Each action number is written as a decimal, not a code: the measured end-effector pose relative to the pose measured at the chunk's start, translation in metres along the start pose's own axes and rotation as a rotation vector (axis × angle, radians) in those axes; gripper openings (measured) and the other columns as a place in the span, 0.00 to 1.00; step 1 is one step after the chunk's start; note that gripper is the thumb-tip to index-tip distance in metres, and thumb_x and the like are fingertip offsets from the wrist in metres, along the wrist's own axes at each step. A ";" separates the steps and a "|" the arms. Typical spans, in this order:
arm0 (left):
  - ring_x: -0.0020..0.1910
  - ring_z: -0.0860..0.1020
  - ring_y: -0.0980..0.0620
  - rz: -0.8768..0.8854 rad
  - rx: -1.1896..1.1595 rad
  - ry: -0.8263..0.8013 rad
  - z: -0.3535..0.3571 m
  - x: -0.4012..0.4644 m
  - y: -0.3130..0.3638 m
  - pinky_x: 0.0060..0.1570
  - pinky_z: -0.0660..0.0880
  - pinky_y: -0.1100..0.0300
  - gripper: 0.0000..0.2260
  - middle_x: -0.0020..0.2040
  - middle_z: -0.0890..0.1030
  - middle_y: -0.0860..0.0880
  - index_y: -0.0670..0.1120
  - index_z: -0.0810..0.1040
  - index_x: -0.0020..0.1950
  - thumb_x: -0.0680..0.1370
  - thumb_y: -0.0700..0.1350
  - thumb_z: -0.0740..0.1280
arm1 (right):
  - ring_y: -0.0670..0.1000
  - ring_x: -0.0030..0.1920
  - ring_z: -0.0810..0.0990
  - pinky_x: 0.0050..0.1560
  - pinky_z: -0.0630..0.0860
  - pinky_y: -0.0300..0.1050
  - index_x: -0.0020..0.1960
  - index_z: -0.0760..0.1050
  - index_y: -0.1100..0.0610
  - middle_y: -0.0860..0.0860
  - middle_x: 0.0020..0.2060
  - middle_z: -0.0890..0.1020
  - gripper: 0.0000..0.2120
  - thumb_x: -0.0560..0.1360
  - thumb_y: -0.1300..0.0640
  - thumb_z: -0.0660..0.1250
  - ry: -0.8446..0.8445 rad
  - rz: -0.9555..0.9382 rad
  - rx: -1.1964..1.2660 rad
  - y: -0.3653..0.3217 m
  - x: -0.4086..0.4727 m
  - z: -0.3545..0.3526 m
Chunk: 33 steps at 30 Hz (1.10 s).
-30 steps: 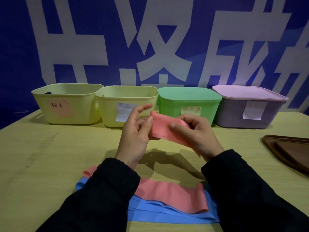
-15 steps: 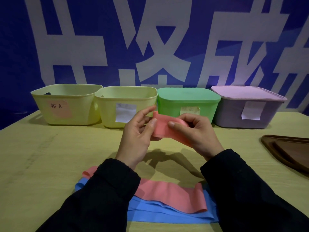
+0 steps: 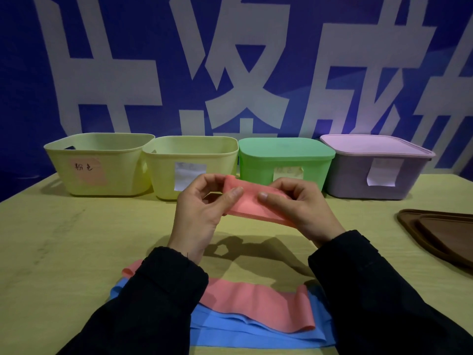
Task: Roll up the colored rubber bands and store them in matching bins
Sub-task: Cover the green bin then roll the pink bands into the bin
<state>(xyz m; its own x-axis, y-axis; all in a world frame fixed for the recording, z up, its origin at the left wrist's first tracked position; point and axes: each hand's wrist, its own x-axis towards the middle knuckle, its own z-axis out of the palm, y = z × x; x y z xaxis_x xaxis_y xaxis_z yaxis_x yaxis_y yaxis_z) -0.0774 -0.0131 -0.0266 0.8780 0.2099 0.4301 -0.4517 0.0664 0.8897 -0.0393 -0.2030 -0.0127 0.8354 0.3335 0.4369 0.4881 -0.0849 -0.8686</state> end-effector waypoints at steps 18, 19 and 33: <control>0.42 0.83 0.50 -0.004 -0.013 -0.072 0.006 -0.002 0.000 0.35 0.80 0.60 0.14 0.46 0.85 0.46 0.46 0.79 0.56 0.72 0.46 0.72 | 0.47 0.33 0.79 0.31 0.73 0.40 0.42 0.82 0.55 0.48 0.33 0.82 0.11 0.71 0.47 0.74 0.069 -0.087 -0.084 0.003 -0.001 0.011; 0.43 0.84 0.50 -0.013 -0.015 -0.064 0.006 -0.002 -0.001 0.36 0.81 0.59 0.11 0.46 0.85 0.45 0.45 0.79 0.56 0.74 0.45 0.72 | 0.45 0.33 0.78 0.31 0.73 0.38 0.42 0.82 0.54 0.45 0.32 0.82 0.10 0.71 0.48 0.74 0.075 -0.087 -0.073 0.003 -0.001 0.010; 0.37 0.77 0.56 0.036 0.062 -0.113 0.002 -0.002 -0.005 0.35 0.75 0.60 0.13 0.48 0.83 0.49 0.53 0.80 0.63 0.80 0.42 0.69 | 0.45 0.35 0.79 0.34 0.74 0.38 0.45 0.83 0.57 0.48 0.35 0.82 0.04 0.75 0.56 0.74 0.069 -0.087 -0.059 0.006 -0.001 0.008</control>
<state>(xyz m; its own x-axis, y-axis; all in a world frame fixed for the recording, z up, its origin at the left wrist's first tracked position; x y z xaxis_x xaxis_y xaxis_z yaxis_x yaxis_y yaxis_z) -0.0763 -0.0160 -0.0316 0.8754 0.0991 0.4732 -0.4754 -0.0008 0.8797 -0.0391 -0.1963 -0.0205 0.8040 0.2765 0.5265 0.5715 -0.1142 -0.8126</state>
